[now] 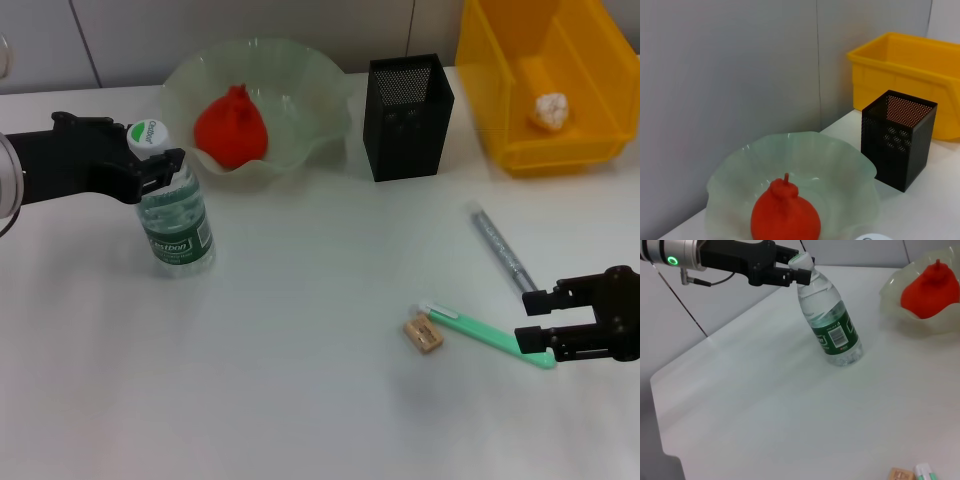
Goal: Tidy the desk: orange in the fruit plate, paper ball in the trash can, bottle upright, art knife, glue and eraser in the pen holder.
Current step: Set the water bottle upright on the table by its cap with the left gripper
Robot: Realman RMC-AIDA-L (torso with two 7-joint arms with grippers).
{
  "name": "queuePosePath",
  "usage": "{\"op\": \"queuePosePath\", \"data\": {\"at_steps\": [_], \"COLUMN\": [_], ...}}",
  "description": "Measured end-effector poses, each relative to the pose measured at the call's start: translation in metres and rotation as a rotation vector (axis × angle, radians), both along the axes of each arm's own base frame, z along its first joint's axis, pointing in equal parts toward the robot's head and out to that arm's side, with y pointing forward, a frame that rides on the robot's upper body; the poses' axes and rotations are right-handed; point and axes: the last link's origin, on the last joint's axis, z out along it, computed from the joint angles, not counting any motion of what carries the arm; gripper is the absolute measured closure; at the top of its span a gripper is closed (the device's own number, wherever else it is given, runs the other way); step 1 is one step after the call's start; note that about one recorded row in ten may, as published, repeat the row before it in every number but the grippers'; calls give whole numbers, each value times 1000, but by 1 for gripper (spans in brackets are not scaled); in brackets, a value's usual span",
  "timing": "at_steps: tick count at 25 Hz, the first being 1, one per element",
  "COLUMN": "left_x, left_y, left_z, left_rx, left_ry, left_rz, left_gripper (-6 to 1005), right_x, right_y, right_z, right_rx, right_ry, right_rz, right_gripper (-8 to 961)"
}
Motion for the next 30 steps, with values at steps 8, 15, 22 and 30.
{"op": "queuePosePath", "data": {"at_steps": [8,15,22,30], "left_x": [3,3,3,3], "left_y": [-2,-2,-2,2], "left_z": [-1,-1,0,7], "left_rx": [-21,-23,-21,-14], "left_ry": [-6,-5,-5,-14], "left_rz": [-15,-16,-16,-7], "left_gripper": [466,457,448,446], "right_x": [0,0,0,0], "right_y": [0,1,1,2], "right_z": [0,-2,-2,-2], "right_rx": [2,-2,-3,-2], "right_ry": [-2,-9,-10,-10], "right_rz": [-2,0,1,2], "right_gripper": [334,334,334,334]}}
